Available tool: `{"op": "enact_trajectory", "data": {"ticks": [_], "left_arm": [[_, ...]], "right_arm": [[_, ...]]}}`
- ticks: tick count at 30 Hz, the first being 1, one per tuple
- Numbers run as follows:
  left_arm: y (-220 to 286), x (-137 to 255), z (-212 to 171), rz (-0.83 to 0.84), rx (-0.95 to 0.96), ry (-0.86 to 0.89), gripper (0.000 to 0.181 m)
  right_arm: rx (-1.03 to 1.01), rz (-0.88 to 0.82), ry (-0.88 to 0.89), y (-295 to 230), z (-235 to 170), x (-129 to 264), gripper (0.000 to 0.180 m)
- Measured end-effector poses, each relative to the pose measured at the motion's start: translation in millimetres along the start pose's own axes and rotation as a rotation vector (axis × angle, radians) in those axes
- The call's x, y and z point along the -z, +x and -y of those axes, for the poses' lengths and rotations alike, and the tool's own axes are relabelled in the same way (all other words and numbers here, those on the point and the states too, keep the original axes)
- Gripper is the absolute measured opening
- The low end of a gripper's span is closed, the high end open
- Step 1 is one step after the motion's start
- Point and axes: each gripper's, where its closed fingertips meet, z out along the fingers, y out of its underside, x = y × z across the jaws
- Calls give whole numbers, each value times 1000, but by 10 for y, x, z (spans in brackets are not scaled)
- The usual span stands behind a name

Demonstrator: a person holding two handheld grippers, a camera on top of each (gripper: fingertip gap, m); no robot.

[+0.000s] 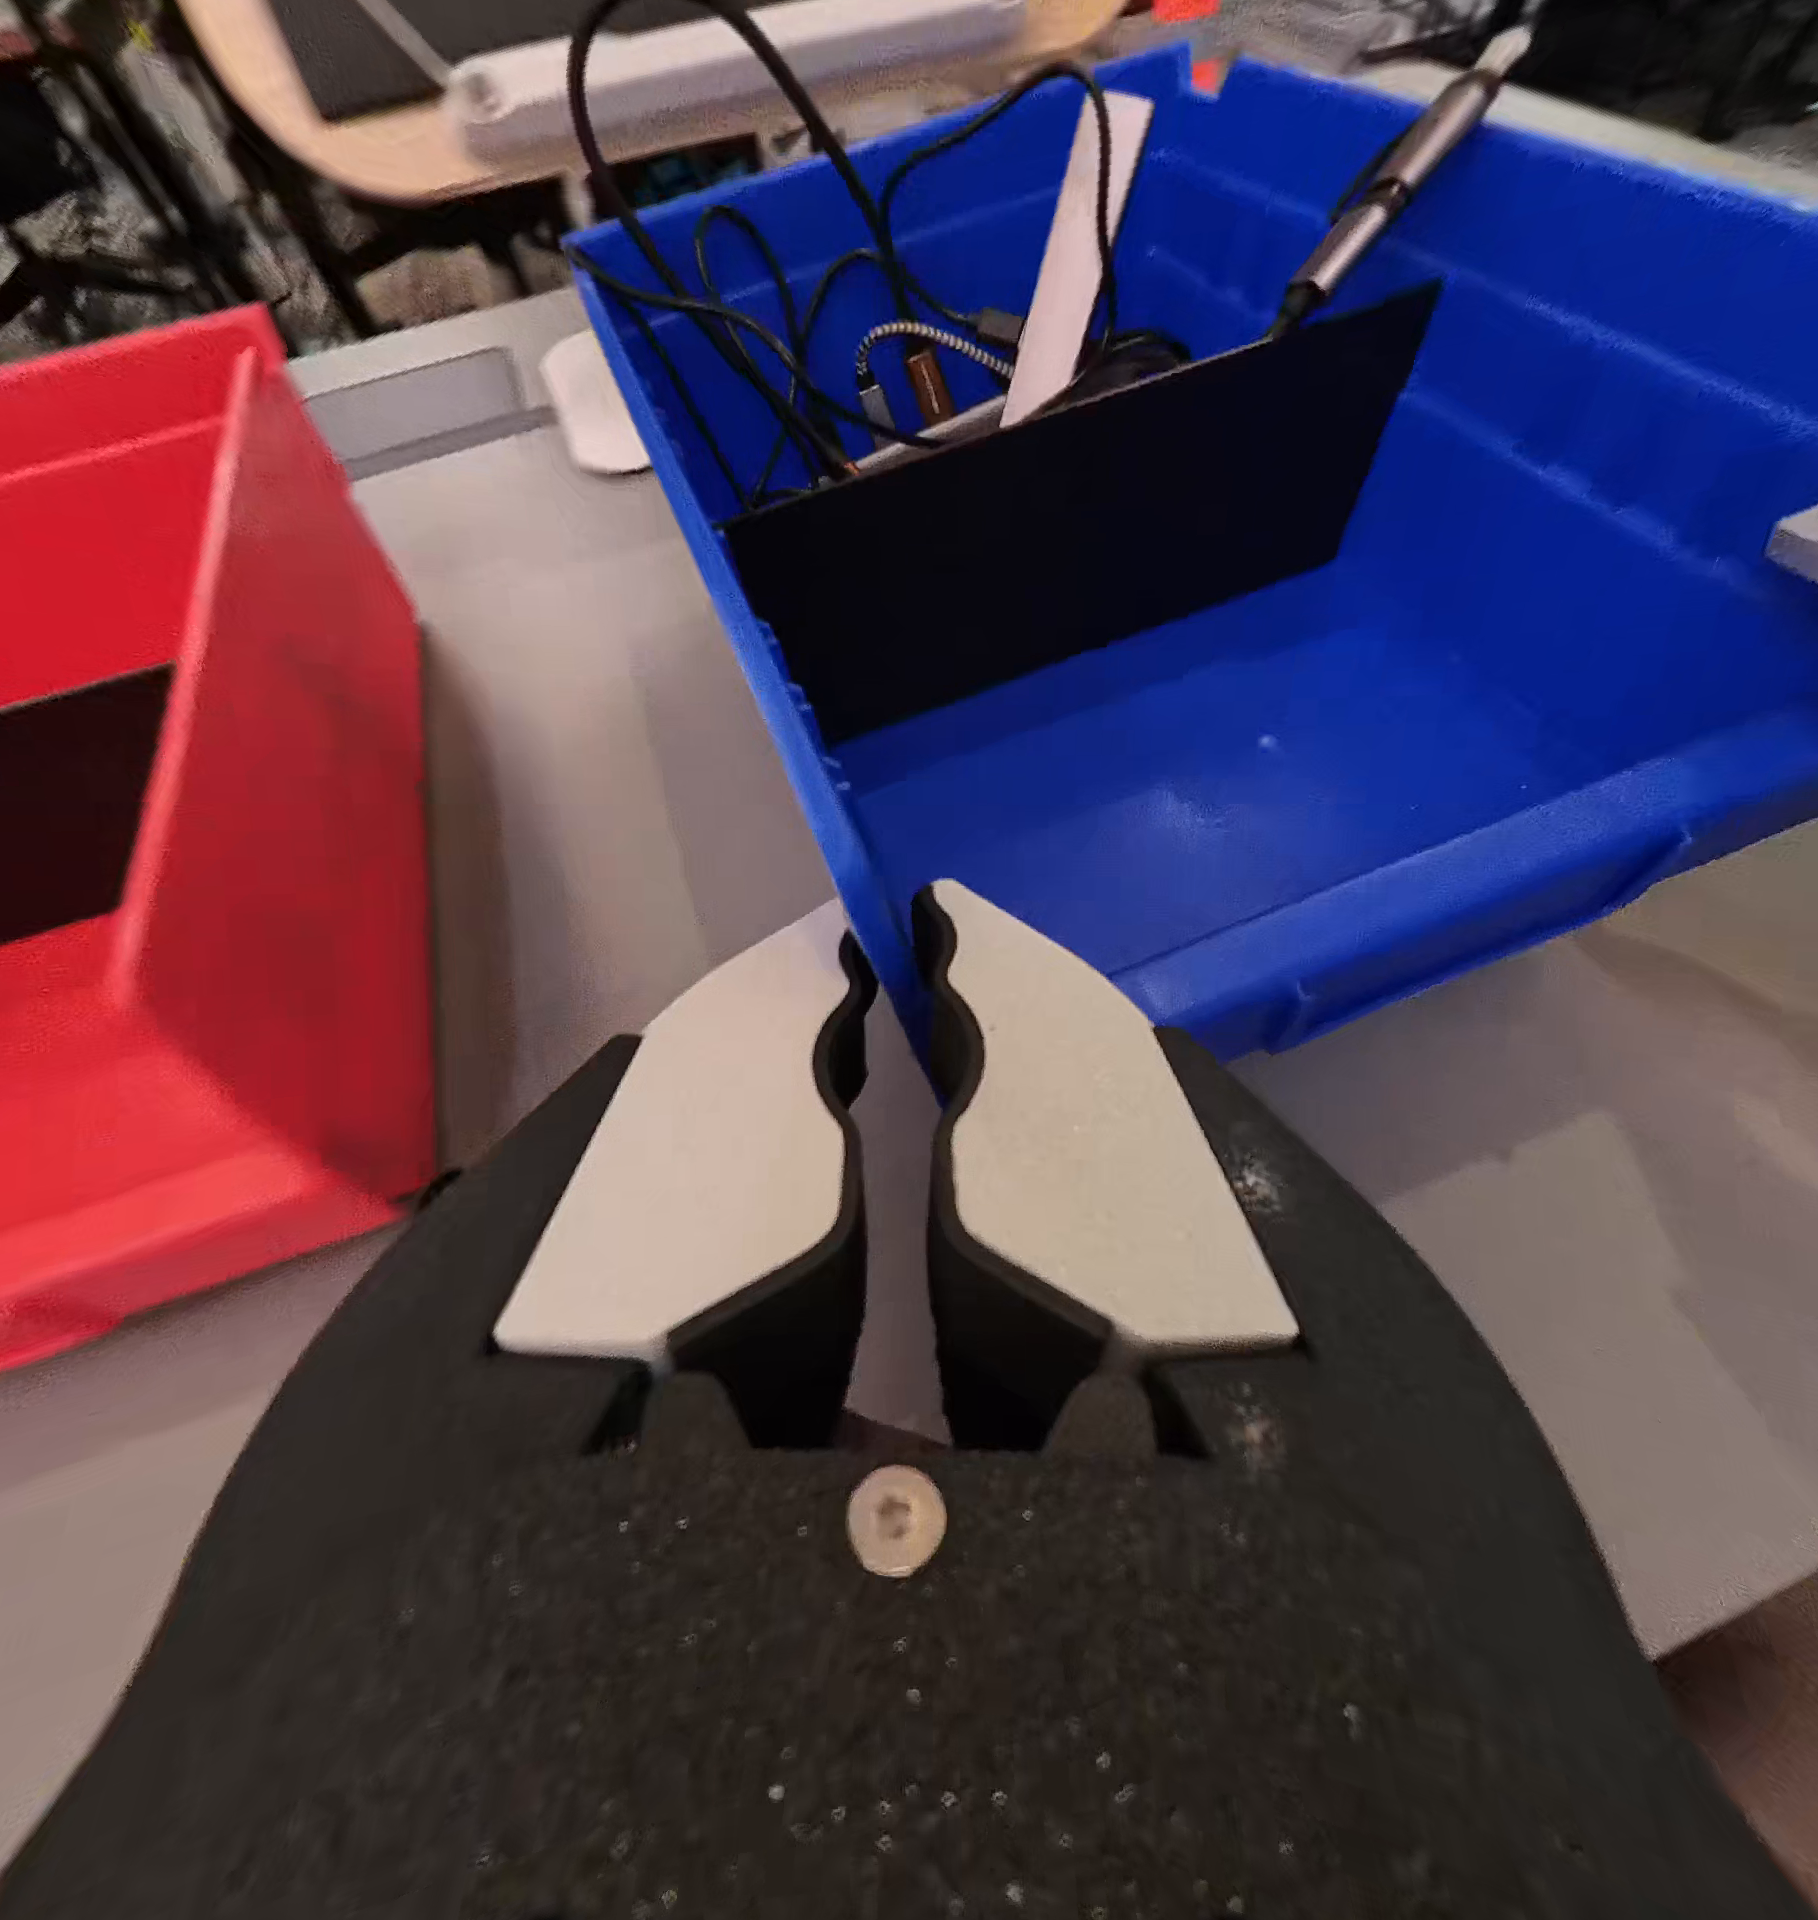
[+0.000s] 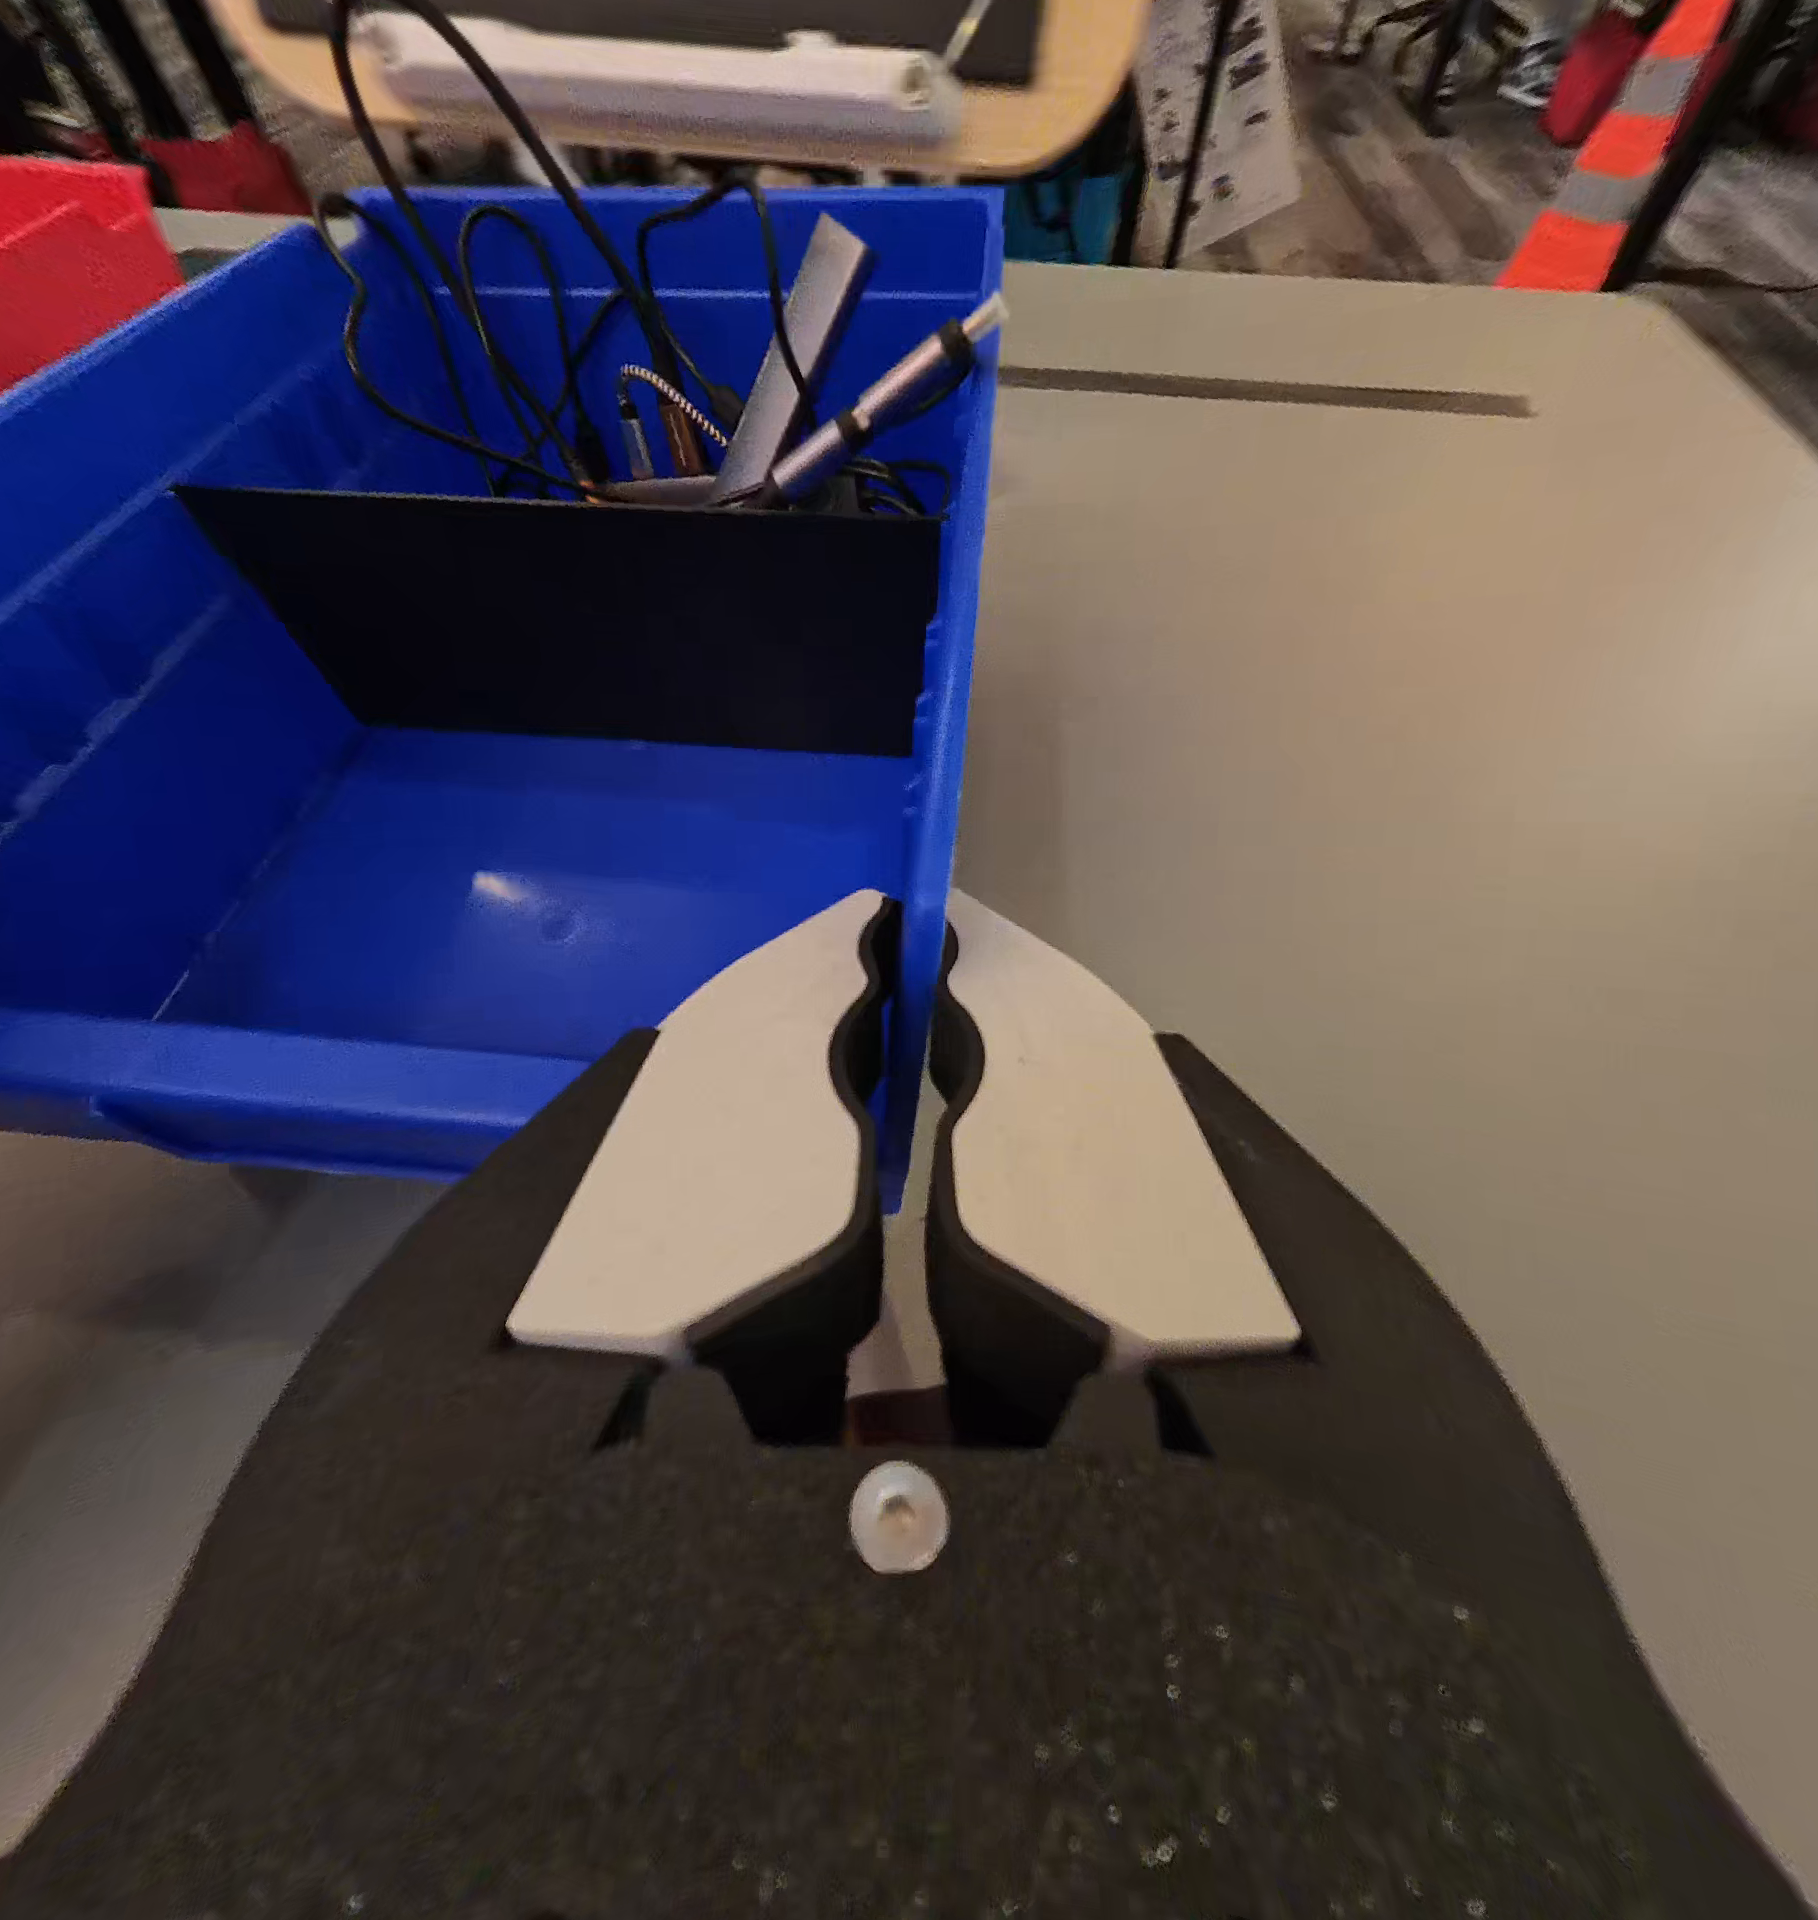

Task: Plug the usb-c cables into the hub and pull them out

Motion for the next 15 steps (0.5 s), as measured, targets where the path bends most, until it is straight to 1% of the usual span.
{"op": "enact_trajectory", "data": {"ticks": [2,5,7,8,10,12,13,15], "left_arm": [[-225,27,-81,31,13,-14,6],[-440,-4,-163,51,10,-23,6],[-475,-42,-269,22,54,-61,7],[-450,-43,-277,-1,77,-51,8],[-427,-37,-285,-39,100,-55,12],[-313,0,-324,-170,73,-108,31],[-298,63,-335,-231,82,-128,32],[-355,304,-220,-346,183,-46,34]], "right_arm": [[6,40,-14,-227,-9,-135,2],[7,69,11,-430,-26,-283,3],[15,63,16,-465,-70,-346,3],[16,62,14,-463,-108,-363,3],[13,109,39,-476,-125,-358,4],[15,179,18,-489,-152,-333,7],[7,213,2,-488,-171,-307,7],[-13,260,-10,-448,-193,-199,15]]}}
